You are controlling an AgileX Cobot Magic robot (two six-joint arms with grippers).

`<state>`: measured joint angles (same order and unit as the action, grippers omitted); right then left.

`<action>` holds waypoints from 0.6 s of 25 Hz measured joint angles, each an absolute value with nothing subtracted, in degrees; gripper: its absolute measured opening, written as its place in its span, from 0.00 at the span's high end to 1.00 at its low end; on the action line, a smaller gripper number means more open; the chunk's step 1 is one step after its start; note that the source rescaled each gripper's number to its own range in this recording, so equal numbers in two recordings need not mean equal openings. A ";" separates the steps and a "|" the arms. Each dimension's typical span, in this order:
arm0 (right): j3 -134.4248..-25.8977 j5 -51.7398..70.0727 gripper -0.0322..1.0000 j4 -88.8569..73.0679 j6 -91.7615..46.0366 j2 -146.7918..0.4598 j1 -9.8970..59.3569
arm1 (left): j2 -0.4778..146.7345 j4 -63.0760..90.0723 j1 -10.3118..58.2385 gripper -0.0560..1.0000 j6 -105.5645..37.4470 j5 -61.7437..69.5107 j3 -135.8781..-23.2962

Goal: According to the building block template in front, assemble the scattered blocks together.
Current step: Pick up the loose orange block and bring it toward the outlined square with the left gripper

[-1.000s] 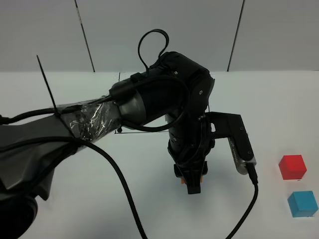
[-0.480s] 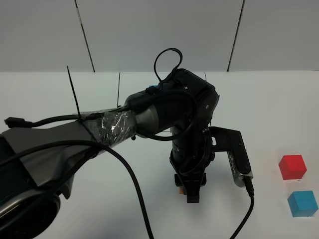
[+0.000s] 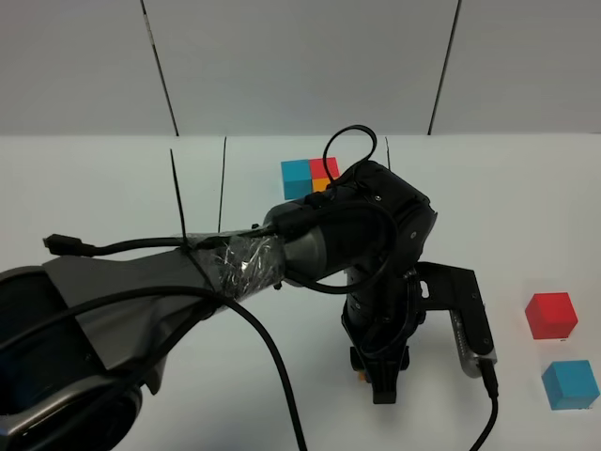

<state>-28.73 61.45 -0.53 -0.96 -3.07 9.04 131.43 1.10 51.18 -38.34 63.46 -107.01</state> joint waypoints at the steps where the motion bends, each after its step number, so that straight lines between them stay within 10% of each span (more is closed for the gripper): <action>1: -28.73 61.45 0.80 -0.53 -0.96 -3.07 9.04 | 132.11 0.47 51.42 0.95 -38.28 63.41 -107.01; 15: -28.73 61.45 0.80 -0.53 -0.96 -3.07 9.04 | 134.92 -0.56 51.75 0.95 -37.60 58.93 -107.01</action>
<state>-28.73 61.45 -0.53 -0.96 -3.07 9.04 134.92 -0.56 51.75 -37.60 58.93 -107.01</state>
